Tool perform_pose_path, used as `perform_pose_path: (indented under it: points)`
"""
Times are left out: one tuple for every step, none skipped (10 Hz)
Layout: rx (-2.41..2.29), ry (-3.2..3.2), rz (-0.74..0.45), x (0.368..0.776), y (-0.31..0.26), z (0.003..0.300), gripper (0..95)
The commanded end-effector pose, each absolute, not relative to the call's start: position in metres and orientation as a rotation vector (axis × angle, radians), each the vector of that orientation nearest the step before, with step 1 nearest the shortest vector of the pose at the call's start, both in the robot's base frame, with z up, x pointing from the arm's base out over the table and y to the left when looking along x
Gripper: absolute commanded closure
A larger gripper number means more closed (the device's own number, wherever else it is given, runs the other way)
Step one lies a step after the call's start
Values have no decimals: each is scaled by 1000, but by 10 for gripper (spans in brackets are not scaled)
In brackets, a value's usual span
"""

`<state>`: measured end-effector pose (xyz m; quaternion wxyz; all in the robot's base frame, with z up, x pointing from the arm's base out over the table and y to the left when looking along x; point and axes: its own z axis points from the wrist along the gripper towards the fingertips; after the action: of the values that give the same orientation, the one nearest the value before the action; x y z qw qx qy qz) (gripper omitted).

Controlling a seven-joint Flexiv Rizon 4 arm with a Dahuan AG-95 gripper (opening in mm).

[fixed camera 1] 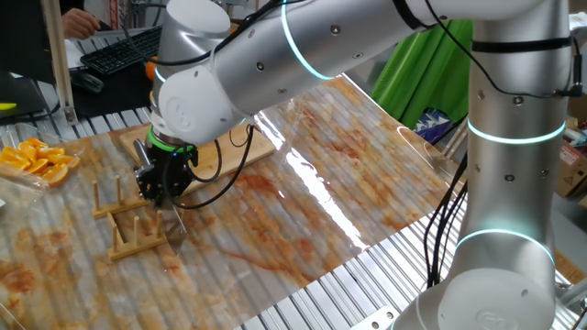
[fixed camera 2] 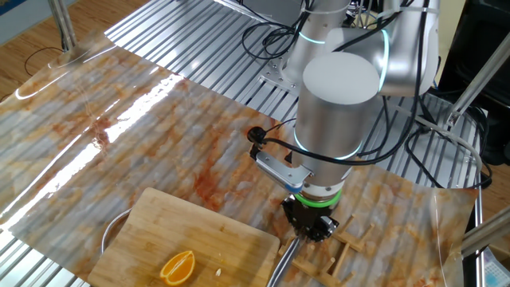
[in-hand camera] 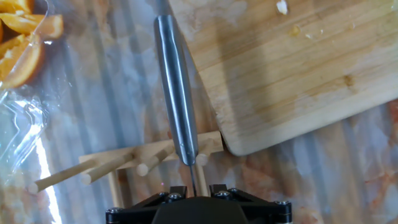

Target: Chop the orange

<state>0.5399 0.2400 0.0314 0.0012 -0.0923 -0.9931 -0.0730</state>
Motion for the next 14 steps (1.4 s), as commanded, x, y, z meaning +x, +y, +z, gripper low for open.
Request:
perform_pose_path:
  points:
    - [-287,-3119,-225,540,240,30,950]
    - [-282,-3121,-218,540,240,29,950]
    - [-289,-3117,-234,540,242,31,950]
    - [-305,-3120,-234,539,245,34,950]
    - [-304,-3128,-222,538,247,34,950]
    - [-301,-3132,-217,538,247,34,950]
    - [-304,-3136,-219,538,247,35,950]
    - [-312,-3145,-218,538,248,36,950]
    - [-320,-3148,-210,538,250,38,950]
    - [-326,-3149,-198,538,251,42,950]
    - [-340,-3147,-196,537,252,49,950]
    - [-354,-3144,-172,537,252,56,950]
    - [-366,-3143,-147,536,252,62,950]
    - [-373,-3137,-165,534,251,72,950]
